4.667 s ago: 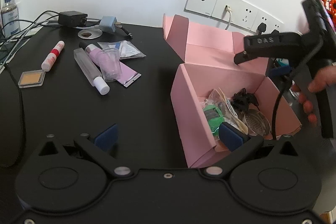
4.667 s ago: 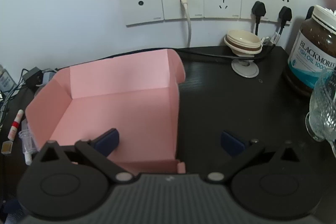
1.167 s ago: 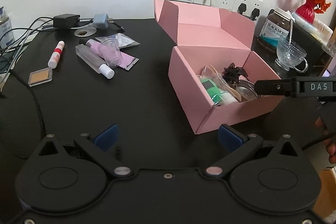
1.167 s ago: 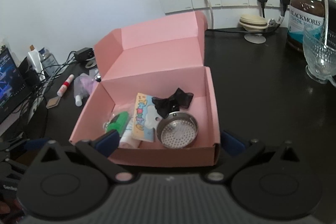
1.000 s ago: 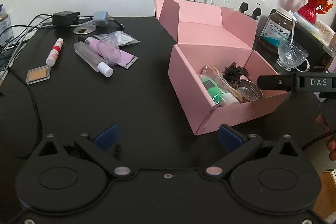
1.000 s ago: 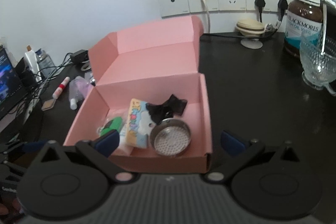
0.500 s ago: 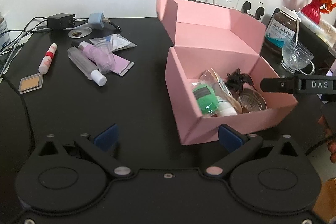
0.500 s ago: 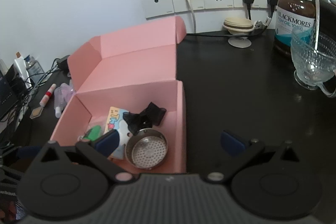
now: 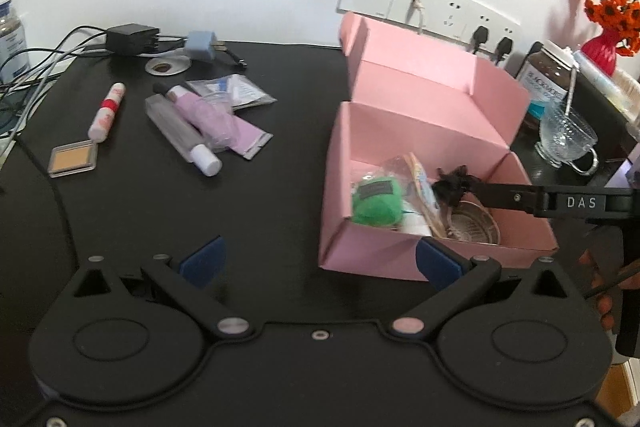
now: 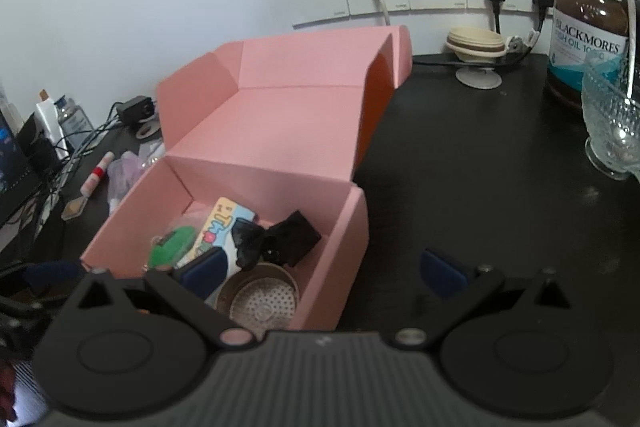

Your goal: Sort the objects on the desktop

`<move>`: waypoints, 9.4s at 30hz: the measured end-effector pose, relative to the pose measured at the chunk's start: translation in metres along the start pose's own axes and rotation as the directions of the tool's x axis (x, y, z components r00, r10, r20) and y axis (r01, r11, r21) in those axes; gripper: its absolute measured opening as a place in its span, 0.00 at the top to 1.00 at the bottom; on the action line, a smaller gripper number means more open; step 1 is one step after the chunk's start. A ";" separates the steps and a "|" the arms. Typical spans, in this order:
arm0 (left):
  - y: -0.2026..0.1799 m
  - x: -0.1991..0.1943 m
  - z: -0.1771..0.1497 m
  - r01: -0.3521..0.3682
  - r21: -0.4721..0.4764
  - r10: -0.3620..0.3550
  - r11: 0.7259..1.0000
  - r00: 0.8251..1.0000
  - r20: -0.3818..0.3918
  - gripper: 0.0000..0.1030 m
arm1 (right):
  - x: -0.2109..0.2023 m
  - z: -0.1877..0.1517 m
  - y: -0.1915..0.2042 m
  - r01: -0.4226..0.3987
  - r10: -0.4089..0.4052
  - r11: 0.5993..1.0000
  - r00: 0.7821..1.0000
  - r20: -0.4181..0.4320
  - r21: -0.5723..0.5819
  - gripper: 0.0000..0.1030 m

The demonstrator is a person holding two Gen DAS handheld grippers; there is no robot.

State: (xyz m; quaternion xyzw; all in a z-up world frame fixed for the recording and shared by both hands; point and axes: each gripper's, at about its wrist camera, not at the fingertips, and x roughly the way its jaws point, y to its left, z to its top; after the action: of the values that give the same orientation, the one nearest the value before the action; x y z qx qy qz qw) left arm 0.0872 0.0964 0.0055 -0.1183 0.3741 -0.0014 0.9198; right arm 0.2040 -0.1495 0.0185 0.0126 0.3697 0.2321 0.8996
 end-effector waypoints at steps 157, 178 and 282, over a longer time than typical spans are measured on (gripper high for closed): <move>0.065 0.037 0.021 -0.388 -0.054 0.392 0.920 0.915 0.097 0.71 | -0.008 0.028 0.009 0.060 -0.054 0.991 0.997 0.057 -0.115 0.01; 0.075 0.068 0.055 -0.409 -0.122 0.420 0.904 0.903 0.091 0.55 | -0.006 0.028 0.007 0.073 -0.067 0.990 0.996 0.052 -0.124 0.01; 0.069 -0.021 -0.006 -0.289 -0.126 0.313 0.949 0.909 0.276 0.43 | -0.013 0.011 0.039 0.010 -0.006 0.994 0.999 0.036 -0.108 0.01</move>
State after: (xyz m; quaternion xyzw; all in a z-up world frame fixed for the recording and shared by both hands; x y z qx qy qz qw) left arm 0.0622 0.1640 0.0009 -0.0958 0.2472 0.1735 0.9485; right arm 0.1874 -0.1183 0.0432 -0.0335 0.3405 0.2481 0.9063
